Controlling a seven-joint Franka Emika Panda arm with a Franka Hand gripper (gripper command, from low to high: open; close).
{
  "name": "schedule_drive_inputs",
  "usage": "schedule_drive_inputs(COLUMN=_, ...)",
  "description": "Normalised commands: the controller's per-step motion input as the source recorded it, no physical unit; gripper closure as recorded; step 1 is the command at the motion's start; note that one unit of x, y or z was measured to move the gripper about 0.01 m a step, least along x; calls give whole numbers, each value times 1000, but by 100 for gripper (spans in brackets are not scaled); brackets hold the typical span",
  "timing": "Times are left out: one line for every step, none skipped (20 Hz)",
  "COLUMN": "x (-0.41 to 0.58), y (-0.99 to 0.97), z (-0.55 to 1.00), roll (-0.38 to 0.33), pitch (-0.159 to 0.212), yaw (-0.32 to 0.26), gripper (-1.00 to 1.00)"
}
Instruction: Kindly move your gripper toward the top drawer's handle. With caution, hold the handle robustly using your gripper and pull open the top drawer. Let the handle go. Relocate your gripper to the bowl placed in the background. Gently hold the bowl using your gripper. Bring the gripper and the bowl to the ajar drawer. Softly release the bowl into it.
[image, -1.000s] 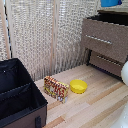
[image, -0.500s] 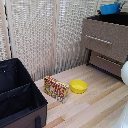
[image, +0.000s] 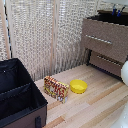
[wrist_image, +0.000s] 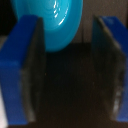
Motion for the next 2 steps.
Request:
schedule_drive_inputs(x=120, y=103, z=411, roll=3, pitch=44, yaw=-40, gripper=-100)
schedule_drive_inputs(x=131, y=0, z=446, roll=0, pitch=78, yaw=0, gripper=-100)
